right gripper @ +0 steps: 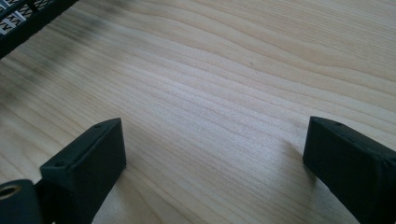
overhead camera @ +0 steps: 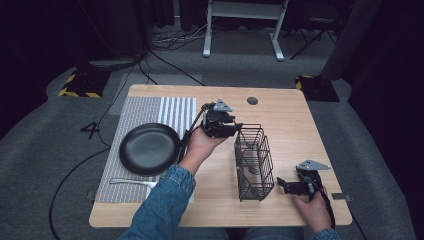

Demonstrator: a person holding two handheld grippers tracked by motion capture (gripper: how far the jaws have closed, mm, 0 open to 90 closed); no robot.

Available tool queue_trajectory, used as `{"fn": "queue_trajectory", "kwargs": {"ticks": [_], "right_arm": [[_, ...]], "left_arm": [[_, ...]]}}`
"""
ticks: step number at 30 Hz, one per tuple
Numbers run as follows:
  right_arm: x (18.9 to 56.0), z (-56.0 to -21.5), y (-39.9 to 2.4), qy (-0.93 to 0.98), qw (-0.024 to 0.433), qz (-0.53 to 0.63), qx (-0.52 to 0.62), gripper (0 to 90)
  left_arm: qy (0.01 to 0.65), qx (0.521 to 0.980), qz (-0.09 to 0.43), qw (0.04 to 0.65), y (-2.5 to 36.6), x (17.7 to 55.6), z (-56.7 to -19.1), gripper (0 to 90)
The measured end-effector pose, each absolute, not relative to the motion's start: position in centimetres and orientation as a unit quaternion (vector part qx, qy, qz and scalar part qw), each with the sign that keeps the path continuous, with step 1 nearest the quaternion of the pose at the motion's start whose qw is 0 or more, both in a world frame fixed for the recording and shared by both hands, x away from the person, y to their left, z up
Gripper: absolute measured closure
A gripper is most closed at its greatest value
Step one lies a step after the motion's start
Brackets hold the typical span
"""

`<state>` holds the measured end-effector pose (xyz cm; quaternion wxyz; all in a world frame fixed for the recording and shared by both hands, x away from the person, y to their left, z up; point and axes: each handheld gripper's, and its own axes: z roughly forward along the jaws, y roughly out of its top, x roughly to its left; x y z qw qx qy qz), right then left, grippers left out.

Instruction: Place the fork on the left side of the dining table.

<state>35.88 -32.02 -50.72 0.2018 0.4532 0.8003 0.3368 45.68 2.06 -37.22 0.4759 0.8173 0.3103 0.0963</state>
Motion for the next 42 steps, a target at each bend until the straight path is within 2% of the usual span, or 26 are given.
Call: {"fn": "queue_trajectory", "kwargs": {"ticks": [4,10,15,18,30,42], "right_arm": [[35.9,-50.7,-32.0,0.800,0.202,0.337,0.453,5.7],[35.9,-50.7,-32.0,0.800,0.202,0.337,0.453,5.7],[35.9,-50.7,-32.0,0.800,0.202,0.337,0.453,5.9],[35.9,-50.7,-32.0,0.800,0.202,0.337,0.454,6.0],[35.8,-50.7,-32.0,0.800,0.202,0.338,0.453,6.7],[35.8,-50.7,-32.0,0.799,0.203,0.338,0.453,6.9]], "left_arm": [[0.316,0.817,0.084,0.476,2.1,45.7,-37.1,69.2],[0.321,0.814,0.066,0.479,2.3,45.8,-37.2,67.7],[0.319,0.822,0.068,0.467,2.1,45.8,-37.5,70.3],[0.317,0.824,0.071,0.463,2.0,45.7,-37.4,74.9],[0.319,0.827,0.038,0.462,2.1,45.9,-37.1,78.1],[0.297,0.834,0.051,0.462,1.7,44.9,-36.3,79.8]]}}
